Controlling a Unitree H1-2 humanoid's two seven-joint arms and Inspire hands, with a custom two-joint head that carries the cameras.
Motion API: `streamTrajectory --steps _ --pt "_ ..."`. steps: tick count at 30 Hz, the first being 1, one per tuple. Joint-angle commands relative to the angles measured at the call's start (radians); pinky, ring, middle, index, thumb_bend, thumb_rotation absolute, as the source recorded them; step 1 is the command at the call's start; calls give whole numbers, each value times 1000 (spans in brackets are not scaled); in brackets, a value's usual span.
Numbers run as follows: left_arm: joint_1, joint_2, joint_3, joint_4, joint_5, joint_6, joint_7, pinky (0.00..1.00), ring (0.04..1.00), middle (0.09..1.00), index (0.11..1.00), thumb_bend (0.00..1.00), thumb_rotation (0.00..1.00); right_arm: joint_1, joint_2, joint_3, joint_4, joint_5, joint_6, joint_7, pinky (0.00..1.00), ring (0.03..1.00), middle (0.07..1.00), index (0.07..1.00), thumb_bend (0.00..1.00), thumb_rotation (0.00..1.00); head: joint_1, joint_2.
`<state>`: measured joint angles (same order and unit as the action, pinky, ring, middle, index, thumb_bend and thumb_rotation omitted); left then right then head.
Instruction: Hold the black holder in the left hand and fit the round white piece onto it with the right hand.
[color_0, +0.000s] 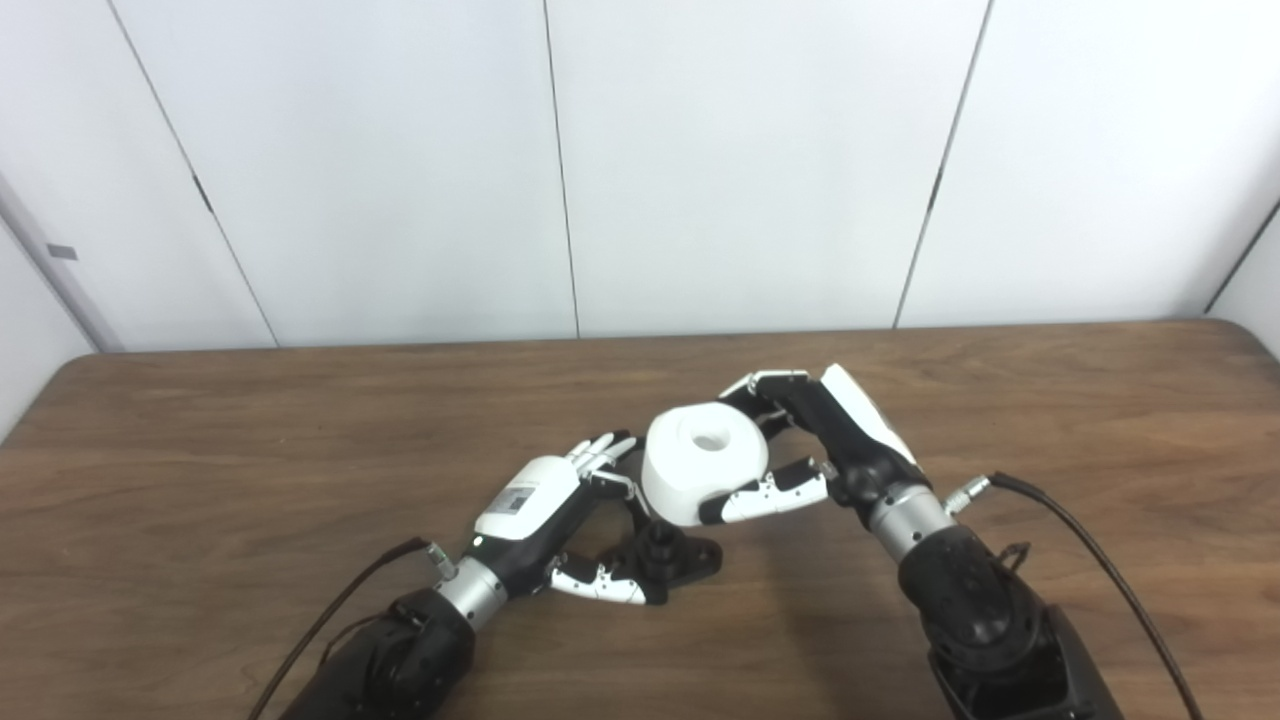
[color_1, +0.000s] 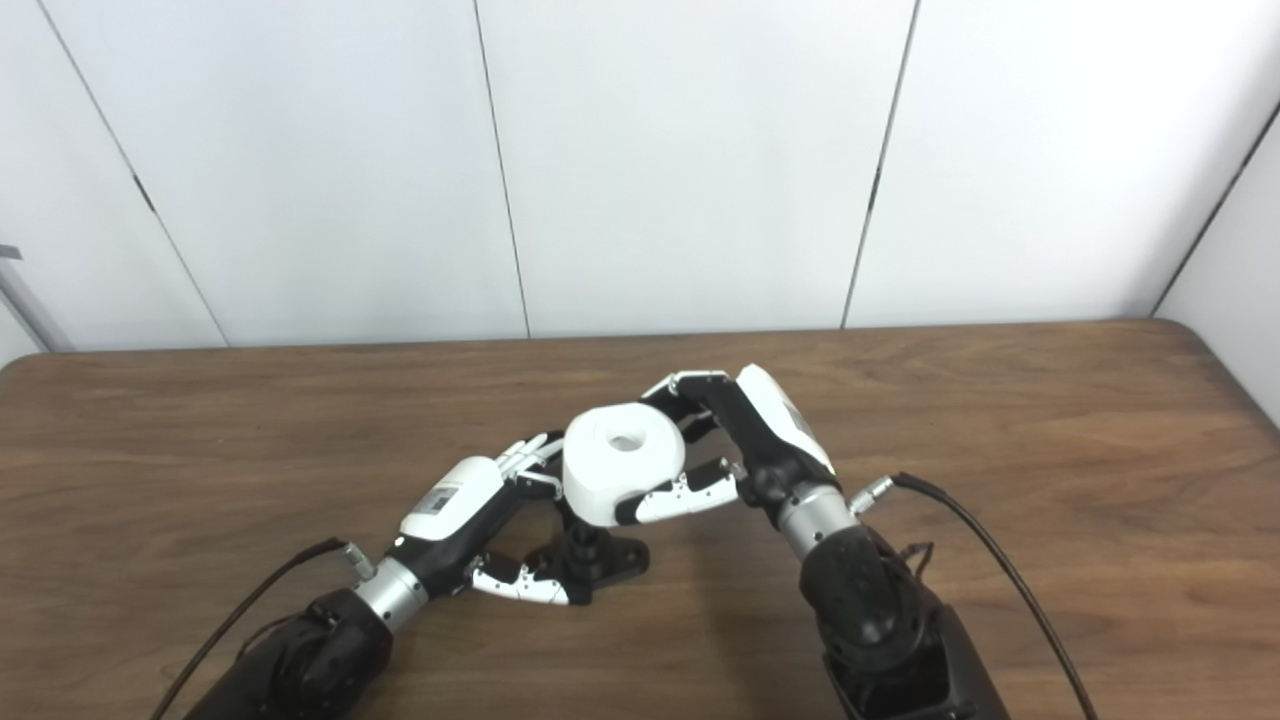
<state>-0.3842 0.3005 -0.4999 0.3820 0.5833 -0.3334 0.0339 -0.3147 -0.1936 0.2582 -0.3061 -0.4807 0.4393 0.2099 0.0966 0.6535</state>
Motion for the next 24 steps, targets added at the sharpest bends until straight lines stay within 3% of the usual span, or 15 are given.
streamTrajectory --steps 1,24 --pt "74 -33 -67 67 66 56 -72 1000 1000 964 482 525 61 -51 10 4 -43 -4 -26 6 626 699 683 479 523 131 1 1" --pt "74 -28 -65 41 55 64 -89 1000 1000 962 482 524 61 -42 -4 55 -17 -26 -35 34 612 698 693 480 524 132 0 22"
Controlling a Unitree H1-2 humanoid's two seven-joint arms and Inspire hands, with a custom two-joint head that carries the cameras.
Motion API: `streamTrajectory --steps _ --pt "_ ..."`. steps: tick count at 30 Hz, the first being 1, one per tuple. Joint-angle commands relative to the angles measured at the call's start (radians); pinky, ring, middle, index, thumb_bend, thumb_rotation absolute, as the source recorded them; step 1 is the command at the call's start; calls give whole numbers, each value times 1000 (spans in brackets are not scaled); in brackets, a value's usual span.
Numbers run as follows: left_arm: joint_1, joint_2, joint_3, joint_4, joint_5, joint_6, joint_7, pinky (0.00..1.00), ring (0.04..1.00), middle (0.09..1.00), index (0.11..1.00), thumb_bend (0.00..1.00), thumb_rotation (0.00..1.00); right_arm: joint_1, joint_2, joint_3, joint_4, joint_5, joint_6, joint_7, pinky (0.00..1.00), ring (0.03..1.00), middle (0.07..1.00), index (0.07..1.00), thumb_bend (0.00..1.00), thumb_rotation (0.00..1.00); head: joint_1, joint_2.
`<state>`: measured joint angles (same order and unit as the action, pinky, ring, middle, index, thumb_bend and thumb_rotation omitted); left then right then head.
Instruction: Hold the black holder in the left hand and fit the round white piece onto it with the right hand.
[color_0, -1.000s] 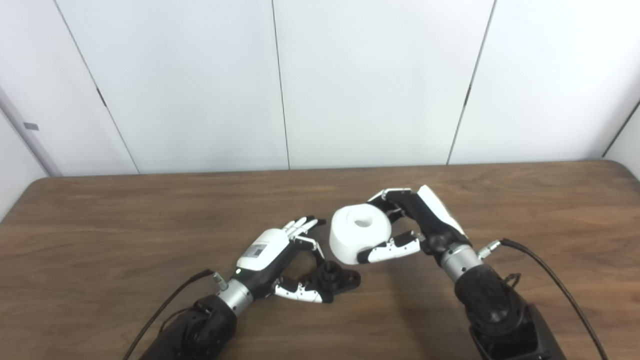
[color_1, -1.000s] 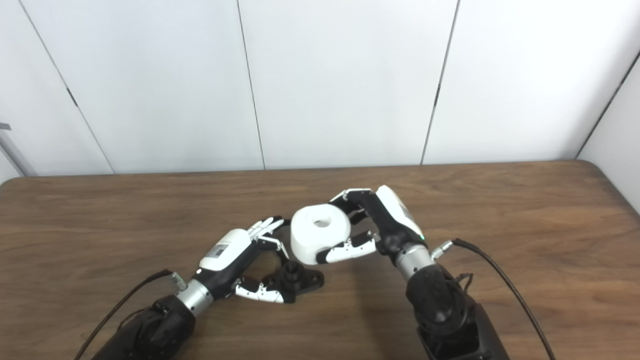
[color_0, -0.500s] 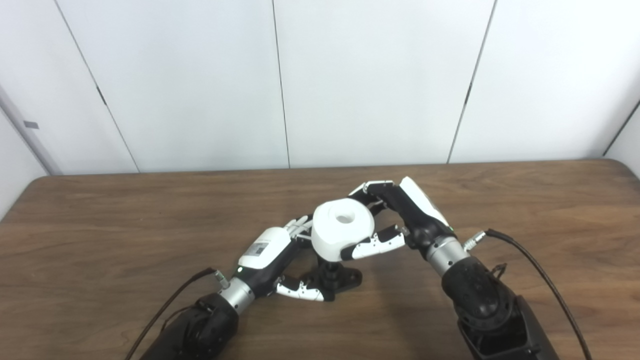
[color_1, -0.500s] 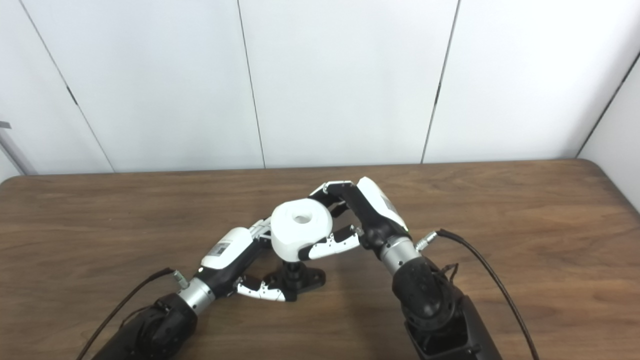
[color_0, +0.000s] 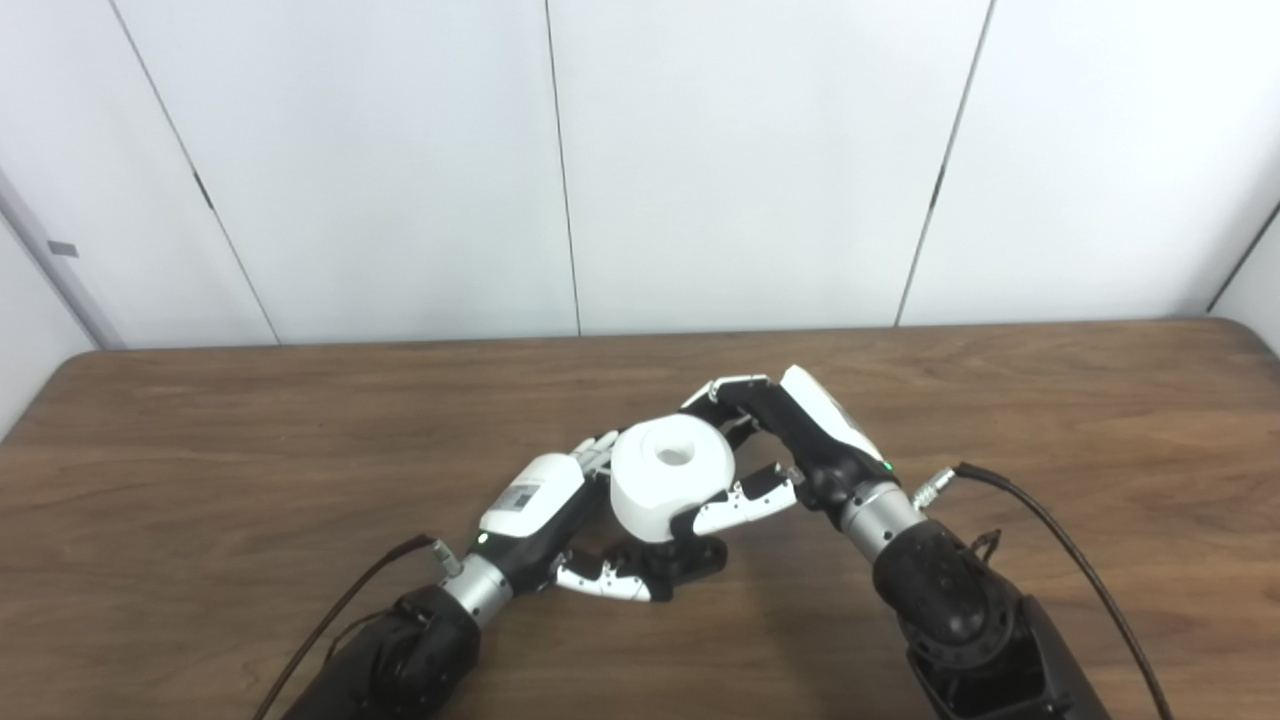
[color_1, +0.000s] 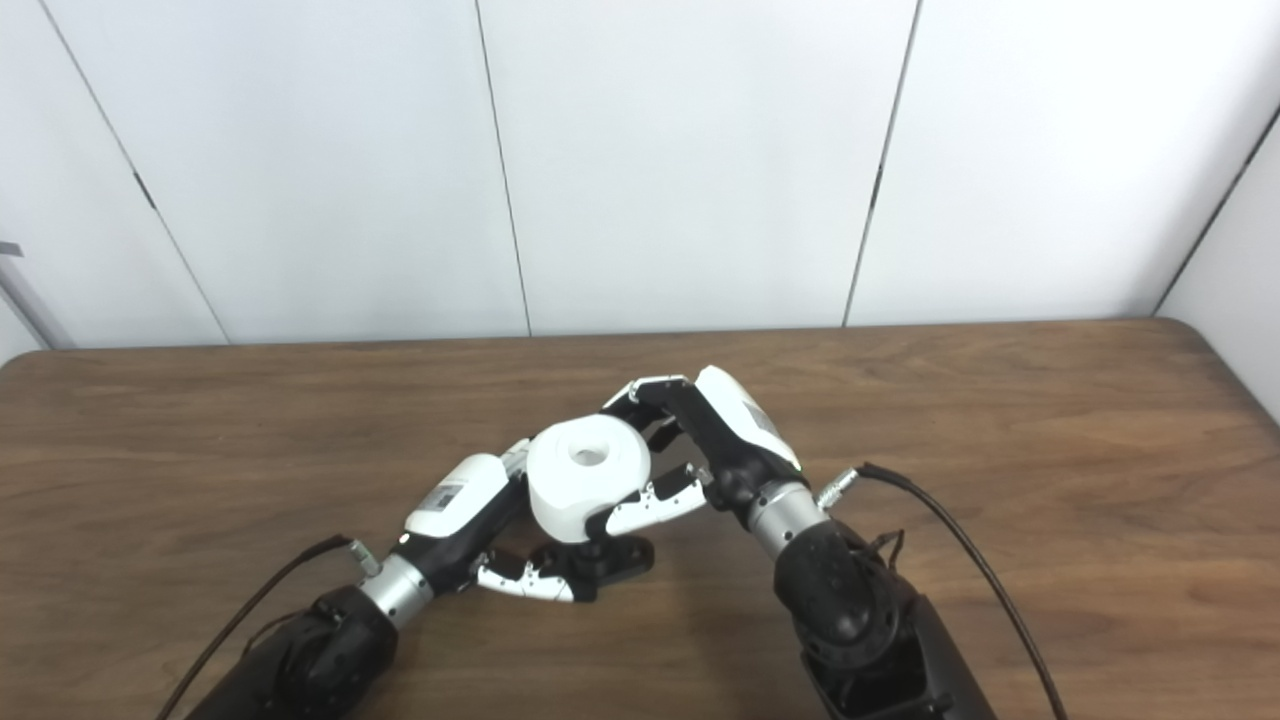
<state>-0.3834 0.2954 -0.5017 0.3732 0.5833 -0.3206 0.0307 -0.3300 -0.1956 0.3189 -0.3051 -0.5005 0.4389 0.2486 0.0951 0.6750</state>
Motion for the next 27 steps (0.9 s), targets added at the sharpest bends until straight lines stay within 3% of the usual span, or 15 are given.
streamTrajectory --steps 1,27 --pt "73 -22 -64 51 56 51 -85 1000 1000 963 482 524 62 -26 -4 -6 -12 -6 -39 -6 613 700 693 480 524 132 3 1" --pt "78 -26 -63 26 45 69 -88 1000 1000 967 482 524 63 -33 -26 -10 57 24 -98 7 621 701 688 480 523 131 17 7"
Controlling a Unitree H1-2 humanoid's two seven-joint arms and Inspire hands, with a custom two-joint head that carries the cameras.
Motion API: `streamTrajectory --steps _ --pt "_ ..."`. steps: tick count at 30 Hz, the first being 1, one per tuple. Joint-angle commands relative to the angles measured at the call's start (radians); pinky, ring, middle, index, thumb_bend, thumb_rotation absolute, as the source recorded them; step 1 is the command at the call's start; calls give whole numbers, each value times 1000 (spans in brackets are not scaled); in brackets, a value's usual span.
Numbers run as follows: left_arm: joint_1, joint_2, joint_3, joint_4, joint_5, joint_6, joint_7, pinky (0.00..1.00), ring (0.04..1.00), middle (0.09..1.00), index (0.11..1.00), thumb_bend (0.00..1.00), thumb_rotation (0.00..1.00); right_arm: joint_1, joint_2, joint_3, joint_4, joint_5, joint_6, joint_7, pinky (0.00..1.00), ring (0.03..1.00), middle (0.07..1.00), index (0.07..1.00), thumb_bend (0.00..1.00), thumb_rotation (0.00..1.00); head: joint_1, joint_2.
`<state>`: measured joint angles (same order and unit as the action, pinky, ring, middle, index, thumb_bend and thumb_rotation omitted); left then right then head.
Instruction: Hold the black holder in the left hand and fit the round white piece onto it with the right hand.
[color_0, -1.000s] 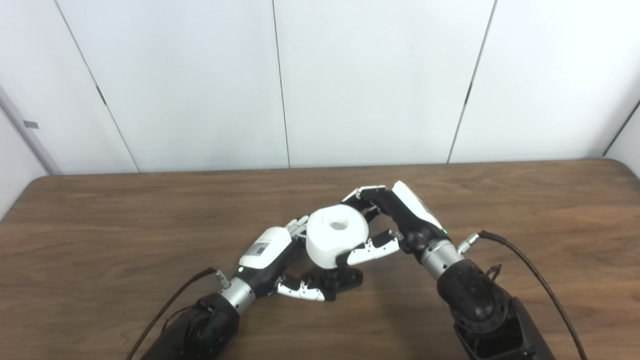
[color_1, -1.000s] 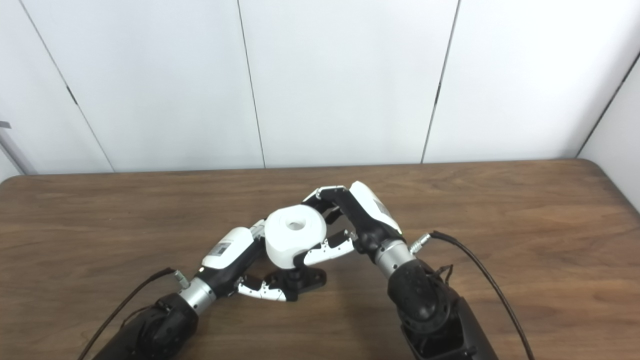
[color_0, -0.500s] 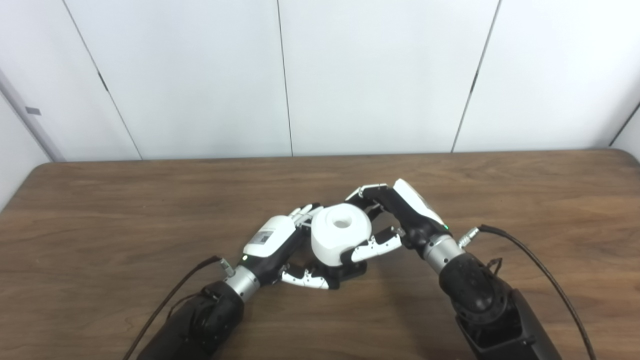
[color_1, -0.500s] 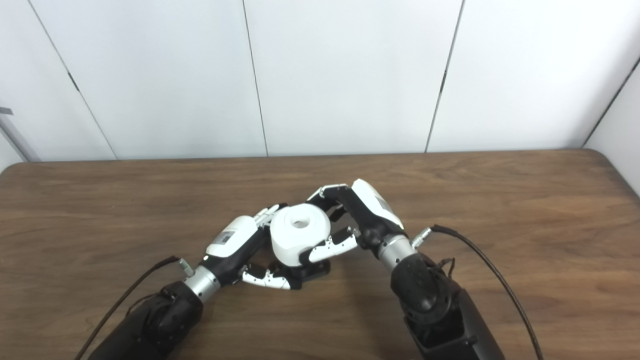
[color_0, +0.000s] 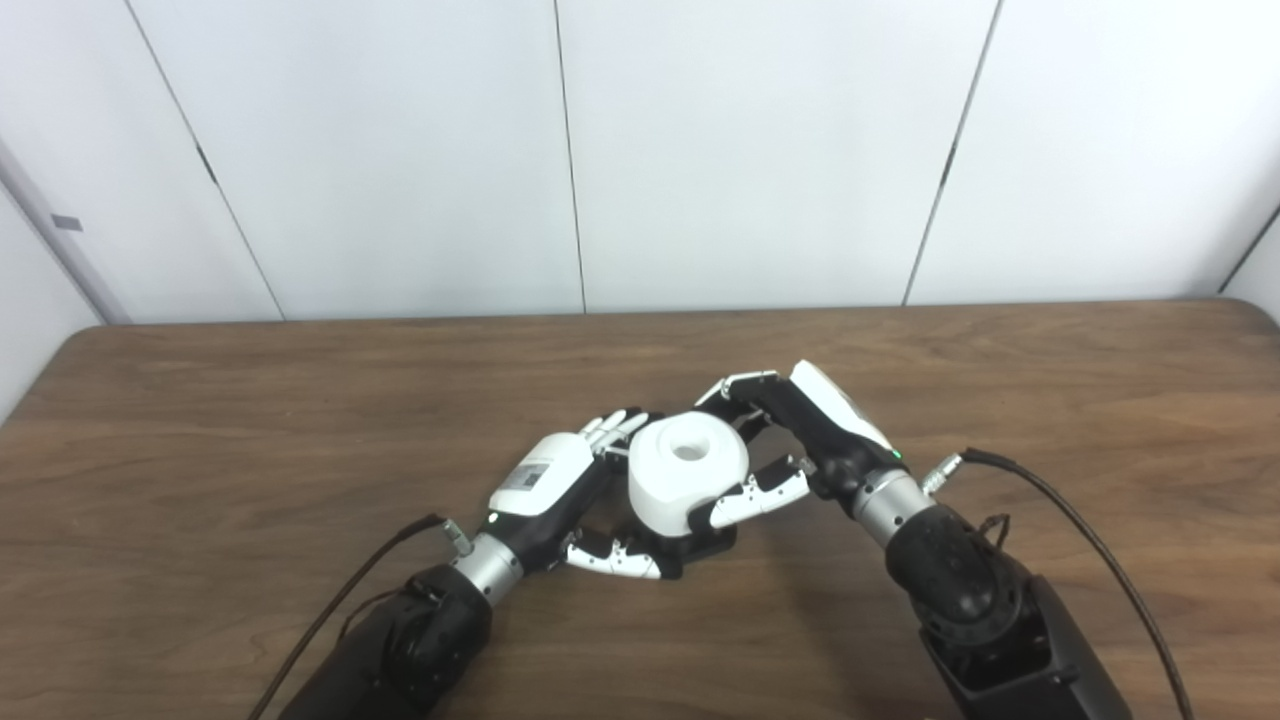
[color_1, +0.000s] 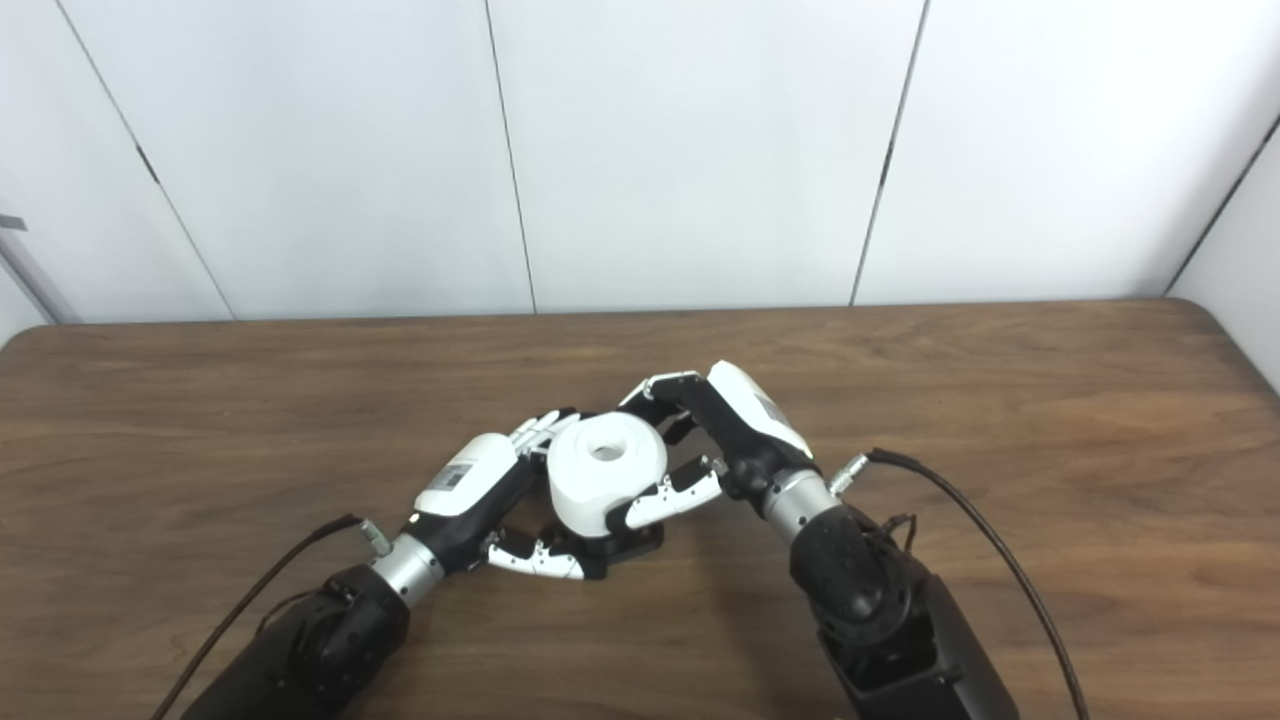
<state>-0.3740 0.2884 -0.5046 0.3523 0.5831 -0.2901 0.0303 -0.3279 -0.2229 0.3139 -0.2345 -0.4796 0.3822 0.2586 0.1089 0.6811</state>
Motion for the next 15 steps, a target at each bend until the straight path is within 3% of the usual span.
streamTrajectory --steps 1,15 --pt "70 -19 -59 46 43 38 -87 1000 1000 966 482 524 63 -34 3 -3 -9 3 -43 -3 625 704 690 480 523 131 3 2" --pt "72 -21 -60 39 42 43 -91 1000 1000 966 482 524 61 -48 -4 7 27 -13 -81 -5 616 704 691 479 523 132 3 10"
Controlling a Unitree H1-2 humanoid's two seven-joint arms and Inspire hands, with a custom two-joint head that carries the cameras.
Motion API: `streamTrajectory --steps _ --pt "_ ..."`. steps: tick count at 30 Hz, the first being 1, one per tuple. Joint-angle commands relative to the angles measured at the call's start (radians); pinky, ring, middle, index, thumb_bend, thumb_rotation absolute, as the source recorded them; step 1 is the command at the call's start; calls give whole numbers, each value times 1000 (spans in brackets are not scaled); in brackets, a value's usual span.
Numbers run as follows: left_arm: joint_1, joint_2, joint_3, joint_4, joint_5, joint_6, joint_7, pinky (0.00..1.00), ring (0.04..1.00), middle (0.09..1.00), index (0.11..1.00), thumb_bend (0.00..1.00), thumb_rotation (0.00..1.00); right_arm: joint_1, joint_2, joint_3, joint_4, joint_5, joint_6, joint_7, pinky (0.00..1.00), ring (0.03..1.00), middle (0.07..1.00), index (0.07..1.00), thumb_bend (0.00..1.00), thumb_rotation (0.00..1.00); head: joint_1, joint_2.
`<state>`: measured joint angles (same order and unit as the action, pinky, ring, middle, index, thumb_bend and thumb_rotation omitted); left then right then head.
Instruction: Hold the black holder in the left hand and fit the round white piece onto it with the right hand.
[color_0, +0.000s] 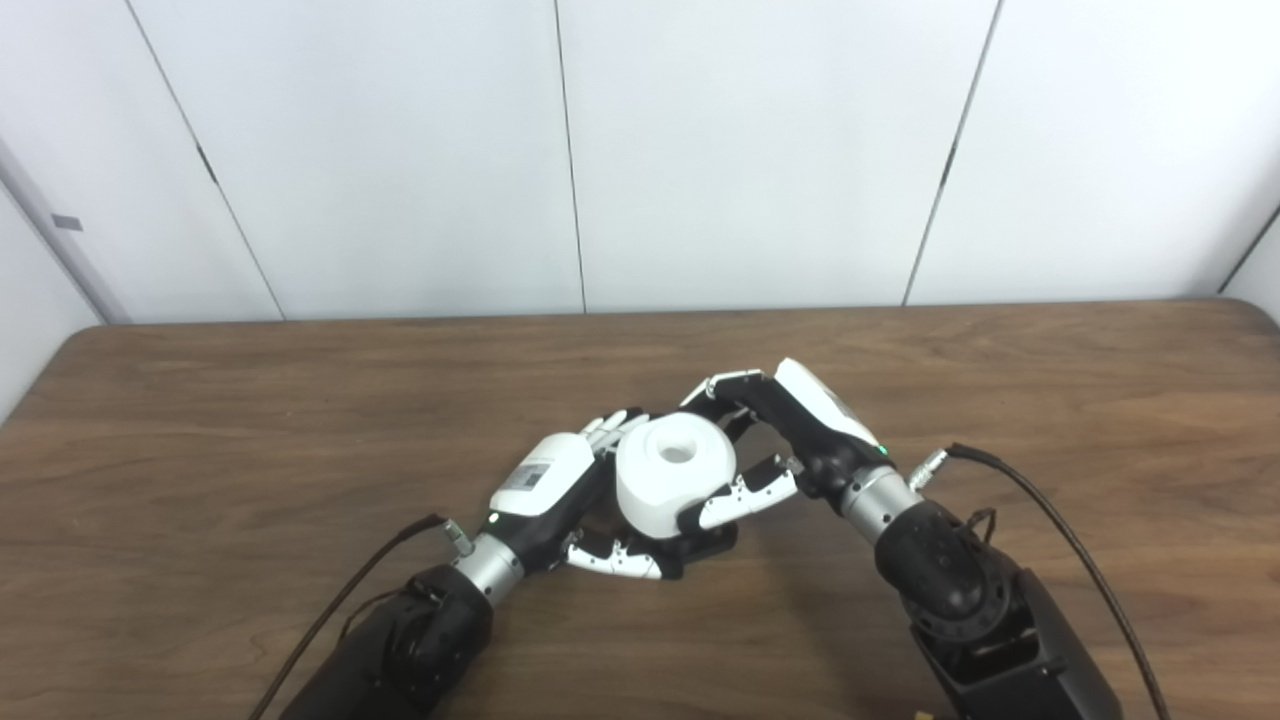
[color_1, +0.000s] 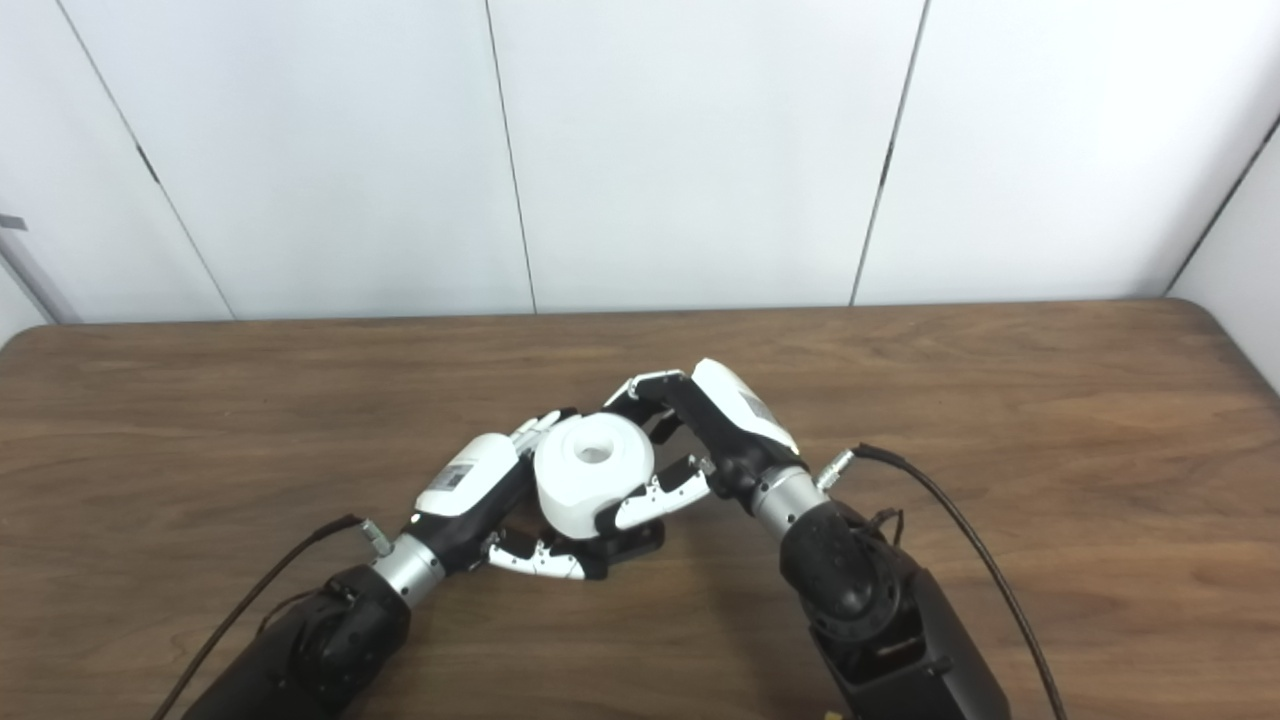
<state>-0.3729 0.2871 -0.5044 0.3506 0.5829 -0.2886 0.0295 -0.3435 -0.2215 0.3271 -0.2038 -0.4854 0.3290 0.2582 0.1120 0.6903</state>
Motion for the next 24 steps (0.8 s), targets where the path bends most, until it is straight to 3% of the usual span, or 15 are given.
streamTrajectory --steps 1,24 --pt "71 -19 -60 39 42 43 -93 1000 1000 966 482 525 61 -32 -8 -9 -4 -7 -29 -4 617 703 690 479 523 132 0 1" --pt "67 -6 -62 26 43 53 -111 1000 1000 968 482 524 63 -30 -51 -21 -29 -7 -39 30 582 674 682 479 523 132 -8 17"
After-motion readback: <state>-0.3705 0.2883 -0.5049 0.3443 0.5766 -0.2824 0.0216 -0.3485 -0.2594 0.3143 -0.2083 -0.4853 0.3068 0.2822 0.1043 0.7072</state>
